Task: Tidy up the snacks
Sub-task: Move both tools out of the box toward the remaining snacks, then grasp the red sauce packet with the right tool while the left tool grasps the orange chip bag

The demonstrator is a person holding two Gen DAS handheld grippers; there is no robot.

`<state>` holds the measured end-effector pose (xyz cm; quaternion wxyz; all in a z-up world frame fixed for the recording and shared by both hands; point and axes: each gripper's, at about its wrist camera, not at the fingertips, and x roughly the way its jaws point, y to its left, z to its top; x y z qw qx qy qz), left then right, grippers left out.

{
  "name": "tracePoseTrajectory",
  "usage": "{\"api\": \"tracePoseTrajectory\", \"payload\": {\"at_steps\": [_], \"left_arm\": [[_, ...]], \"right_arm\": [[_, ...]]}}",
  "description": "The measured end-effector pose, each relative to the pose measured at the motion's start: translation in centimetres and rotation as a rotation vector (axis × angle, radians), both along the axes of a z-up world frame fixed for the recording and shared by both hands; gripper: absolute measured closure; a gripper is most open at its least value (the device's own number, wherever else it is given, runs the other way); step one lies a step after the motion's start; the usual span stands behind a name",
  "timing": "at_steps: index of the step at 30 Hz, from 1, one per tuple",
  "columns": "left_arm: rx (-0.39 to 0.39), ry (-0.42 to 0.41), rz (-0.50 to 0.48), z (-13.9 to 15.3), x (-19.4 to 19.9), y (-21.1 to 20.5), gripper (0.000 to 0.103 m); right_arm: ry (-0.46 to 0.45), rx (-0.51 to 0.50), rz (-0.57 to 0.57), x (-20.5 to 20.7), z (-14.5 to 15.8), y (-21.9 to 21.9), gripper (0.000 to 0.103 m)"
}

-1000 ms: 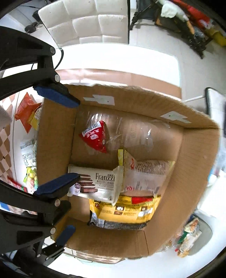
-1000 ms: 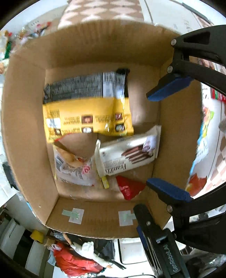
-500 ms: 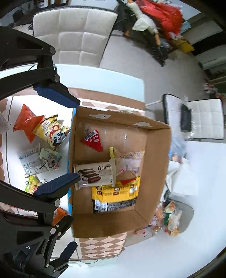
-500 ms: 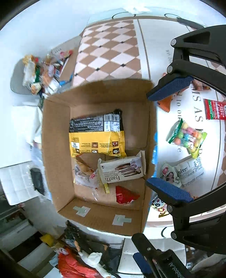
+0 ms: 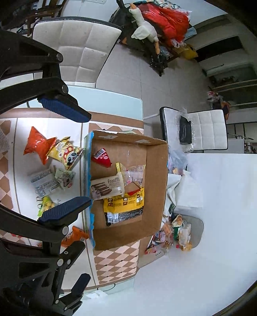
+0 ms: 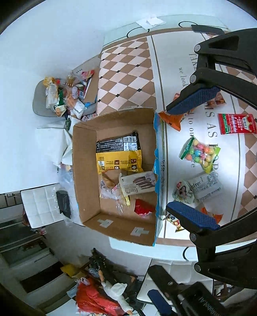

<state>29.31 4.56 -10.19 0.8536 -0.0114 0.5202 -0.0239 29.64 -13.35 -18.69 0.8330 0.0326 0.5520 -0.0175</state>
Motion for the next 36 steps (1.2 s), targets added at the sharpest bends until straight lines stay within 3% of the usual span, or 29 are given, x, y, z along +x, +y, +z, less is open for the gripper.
{"api": "tracePoseTrajectory", "payload": {"at_steps": [3, 5, 10, 19, 25, 31, 36], "left_arm": [[-0.021, -0.012, -0.003, 0.3, -1.3, 0.1, 0.024], [-0.051, -0.011, -0.008, 0.2, -2.0, 0.3, 0.002], [-0.047, 0.049, 0.01, -2.7, -3.9, 1.1, 0.001], [0.066, 0.297, 0.077, -14.2, -7.6, 3.3, 0.001], [0.098, 0.385, 0.095, -18.4, -8.1, 4.1, 0.001], [0.121, 0.413, 0.06, -20.0, -7.1, 4.2, 0.001], [0.147, 0.416, -0.021, -20.8, -5.0, 3.2, 0.001]], "right_arm": [[-0.002, 0.024, 0.006, -1.3, 0.8, -0.1, 0.011], [0.007, 0.065, 0.011, -2.4, 0.7, -0.4, 0.008], [0.083, 0.133, -0.021, -5.5, -2.2, -2.7, 0.004], [0.42, 0.125, -0.226, -11.7, -16.4, -9.1, 0.004], [0.523, 0.07, -0.289, -13.2, -23.1, -10.7, 0.004], [0.6, 0.078, -0.321, -14.1, -25.7, -9.7, 0.01], [0.603, 0.08, -0.291, -13.6, -24.9, -7.9, 0.035]]}}
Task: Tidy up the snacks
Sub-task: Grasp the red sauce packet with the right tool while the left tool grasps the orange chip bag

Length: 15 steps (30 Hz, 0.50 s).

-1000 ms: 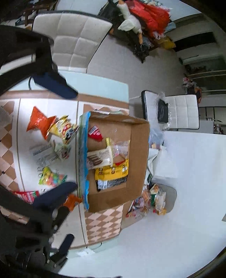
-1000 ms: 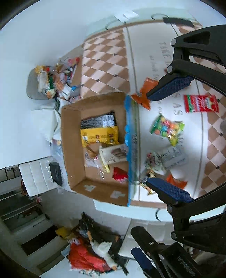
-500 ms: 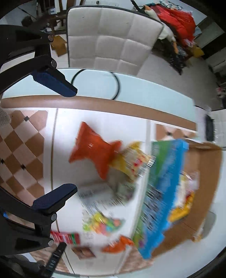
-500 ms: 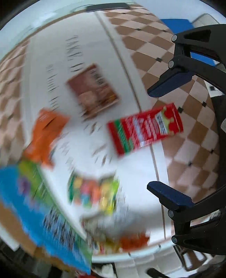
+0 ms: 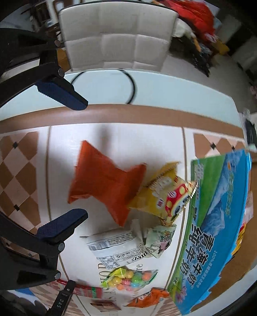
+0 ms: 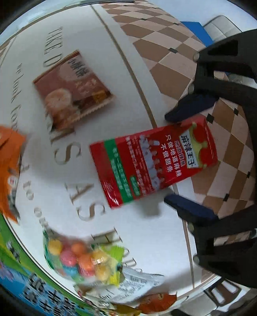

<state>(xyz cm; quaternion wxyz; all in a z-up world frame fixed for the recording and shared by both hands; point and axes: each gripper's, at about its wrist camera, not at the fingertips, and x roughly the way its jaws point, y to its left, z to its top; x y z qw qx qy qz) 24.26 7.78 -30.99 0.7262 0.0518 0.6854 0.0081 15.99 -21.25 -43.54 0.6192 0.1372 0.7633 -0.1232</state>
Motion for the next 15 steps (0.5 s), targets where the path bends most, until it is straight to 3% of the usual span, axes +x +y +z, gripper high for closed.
{"api": "tracePoseTrajectory", "payload": {"at_steps": [1, 7, 9, 12, 13, 15], "left_arm": [[0.0, 0.003, -0.022, -0.1, 0.5, -0.4, 0.001], [-0.036, 0.077, -0.077, -2.2, 2.9, -1.9, 0.003], [-0.066, 0.108, -0.062, -2.9, 3.4, -1.9, 0.014], [-0.097, 0.158, -0.017, -4.1, 3.4, -1.2, 0.045], [-0.096, 0.168, -0.004, -4.4, 3.3, -1.0, 0.05], [-0.114, 0.171, 0.027, -4.8, 2.9, -0.5, 0.051]], "right_arm": [[-0.001, 0.001, 0.009, 0.1, 0.2, 0.5, 0.042], [-0.008, 0.027, 0.062, 0.7, 0.4, 3.7, 0.042], [-0.005, 0.048, 0.066, 0.6, 0.5, 4.4, 0.041], [0.006, 0.051, 0.068, 0.6, 0.6, 5.1, 0.039], [0.007, 0.052, 0.067, 0.6, 0.6, 5.0, 0.039], [0.01, 0.053, 0.063, 0.7, 0.6, 5.1, 0.039]]}}
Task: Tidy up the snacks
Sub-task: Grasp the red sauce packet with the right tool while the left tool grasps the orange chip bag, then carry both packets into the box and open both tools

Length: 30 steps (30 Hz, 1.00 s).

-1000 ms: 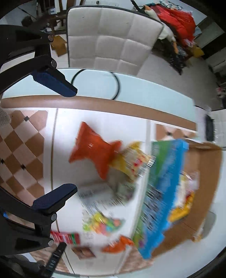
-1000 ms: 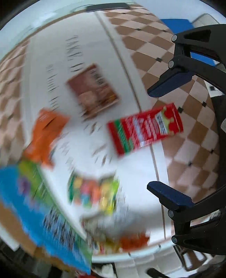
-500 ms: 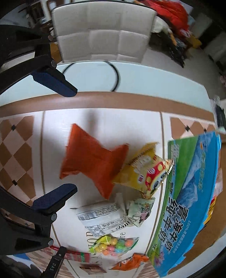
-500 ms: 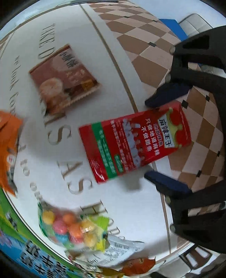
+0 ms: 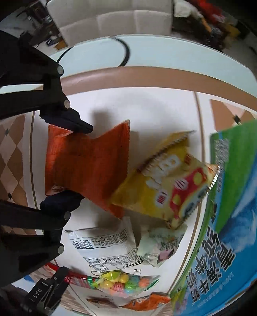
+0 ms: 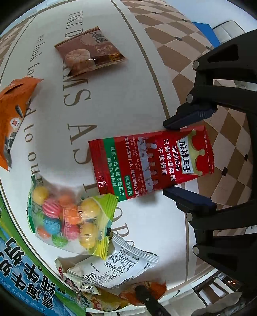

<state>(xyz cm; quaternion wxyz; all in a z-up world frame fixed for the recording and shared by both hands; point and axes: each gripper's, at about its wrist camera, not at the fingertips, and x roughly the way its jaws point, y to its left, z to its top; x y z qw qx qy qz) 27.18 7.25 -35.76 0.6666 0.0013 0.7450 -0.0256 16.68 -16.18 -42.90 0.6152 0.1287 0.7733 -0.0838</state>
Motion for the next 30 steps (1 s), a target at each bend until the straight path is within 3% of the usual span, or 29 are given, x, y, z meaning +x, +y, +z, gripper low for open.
{"api": "tracePoseTrajectory", "payload": {"at_steps": [8, 16, 25, 30], "left_arm": [[0.009, -0.006, 0.082, 0.5, -3.6, -0.2, 0.061], [-0.002, -0.005, 0.089, 1.6, -7.3, -1.7, 0.062], [-0.11, -0.078, 0.085, 8.6, -9.0, -5.1, 0.062], [-0.195, -0.177, 0.063, 14.9, -4.3, -5.6, 0.062]], "right_arm": [[-0.017, -0.012, -0.025, 2.6, -0.7, -2.1, 0.056], [-0.031, 0.03, -0.019, 0.6, 0.4, -2.6, 0.061], [-0.115, 0.113, 0.002, -0.9, 7.3, -3.0, 0.062], [-0.2, 0.17, 0.005, 0.5, 12.6, -3.3, 0.062]]}}
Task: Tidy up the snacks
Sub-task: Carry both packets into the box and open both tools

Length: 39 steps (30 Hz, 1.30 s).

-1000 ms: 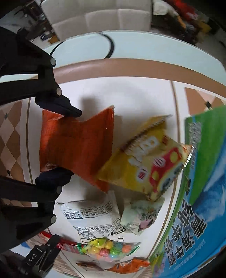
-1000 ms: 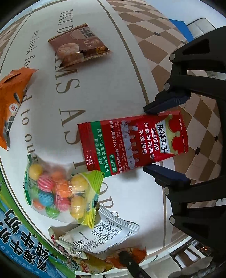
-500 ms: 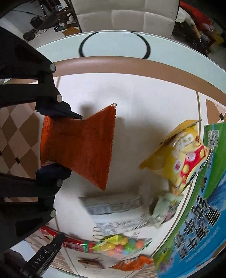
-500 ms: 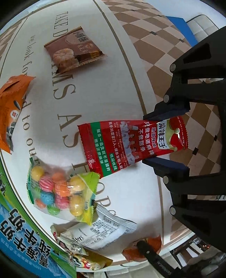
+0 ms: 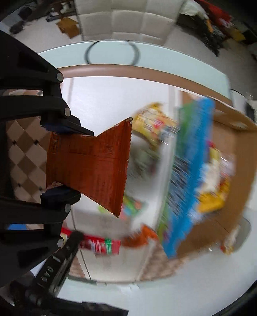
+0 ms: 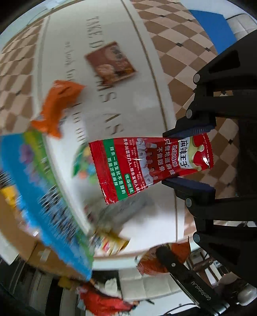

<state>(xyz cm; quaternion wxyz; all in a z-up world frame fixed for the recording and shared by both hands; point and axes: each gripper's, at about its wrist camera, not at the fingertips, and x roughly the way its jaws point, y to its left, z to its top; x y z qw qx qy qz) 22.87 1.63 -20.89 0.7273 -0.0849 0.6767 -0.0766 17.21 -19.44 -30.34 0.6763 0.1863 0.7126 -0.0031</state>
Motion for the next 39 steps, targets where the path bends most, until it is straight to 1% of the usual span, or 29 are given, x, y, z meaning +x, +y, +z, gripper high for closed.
{"api": "tracePoseTrajectory", "payload": {"at_steps": [2, 3, 5, 6, 7, 9, 11, 13, 15, 18, 21, 24, 27, 30, 32, 33, 34, 36, 37, 38, 39], "left_arm": [[-0.025, -0.029, -0.004, 1.9, 1.6, 0.1, 0.062], [-0.034, -0.053, -0.002, 3.1, 3.7, -0.3, 0.062], [-0.035, -0.087, -0.001, 3.9, 6.9, -0.5, 0.062], [-0.033, -0.103, 0.001, 4.4, 8.3, -0.4, 0.062], [-0.024, -0.127, 0.008, 5.2, 9.9, -0.2, 0.062], [-0.002, -0.148, 0.015, 5.8, 12.7, 0.4, 0.062], [0.013, -0.142, 0.023, 5.2, 15.4, 0.6, 0.062], [0.029, -0.117, 0.03, 4.1, 18.4, 0.9, 0.062], [0.041, -0.084, 0.039, 2.3, 20.7, 1.3, 0.062], [0.076, -0.027, 0.035, -0.3, 24.6, 1.5, 0.062], [0.099, 0.009, 0.033, -2.0, 27.0, 1.7, 0.062], [0.121, 0.042, 0.023, -3.6, 29.2, 1.8, 0.062], [0.146, 0.065, 0.001, -4.8, 30.8, 1.6, 0.062], [0.155, 0.098, -0.005, -6.2, 32.0, 1.7, 0.062], [0.136, 0.114, 0.006, -6.7, 32.4, 1.9, 0.061], [0.128, 0.121, 0.014, -6.9, 32.5, 1.9, 0.06], [0.132, 0.122, 0.018, -7.0, 32.6, 1.9, 0.054], [0.132, 0.116, 0.02, -7.1, 32.7, 1.7, 0.036], [0.128, 0.118, 0.017, -7.1, 32.7, 1.6, 0.02], [0.123, 0.118, 0.012, -7.1, 32.7, 1.4, 0.016], [0.12, 0.11, 0.009, -7.0, 32.7, 1.3, 0.016]], "right_arm": [[-0.036, 0.025, 0.0, 1.2, 2.4, -0.3, 0.062], [-0.057, 0.039, -0.002, 2.3, 3.6, -0.5, 0.062], [-0.105, 0.052, -0.005, 4.3, 6.0, -1.1, 0.062], [-0.127, 0.05, -0.008, 6.0, 6.3, -0.7, 0.062], [-0.156, 0.048, -0.013, 7.5, 7.2, -0.8, 0.062], [-0.207, 0.029, -0.026, 10.4, 8.7, -0.7, 0.062], [-0.238, 0.004, -0.032, 13.8, 9.5, -0.4, 0.062], [-0.251, -0.023, -0.041, 17.4, 9.3, -0.5, 0.062], [-0.249, -0.062, -0.033, 20.8, 8.6, -0.6, 0.062], [-0.223, -0.121, -0.031, 25.7, 6.7, -0.7, 0.062], [-0.199, -0.158, -0.049, 29.3, 4.4, -1.2, 0.062], [-0.158, -0.16, -0.063, 32.3, 2.0, -1.7, 0.062], [-0.132, -0.168, -0.058, 34.0, -0.1, -2.2, 0.062], [-0.125, -0.183, -0.045, 34.8, -1.1, -2.2, 0.062], [-0.122, -0.188, -0.038, 35.4, -1.6, -2.3, 0.062], [-0.123, -0.189, -0.032, 35.7, -1.8, -2.3, 0.061], [-0.124, -0.193, -0.026, 35.9, -1.9, -2.2, 0.059], [-0.099, -0.184, -0.024, 36.4, -2.5, -2.3, 0.053], [-0.09, -0.171, -0.016, 36.6, -2.7, -2.2, 0.047], [-0.092, -0.173, -0.007, 36.7, -2.9, -2.2, 0.035], [-0.098, -0.18, 0.005, 36.8, -2.9, -2.0, 0.03]]}}
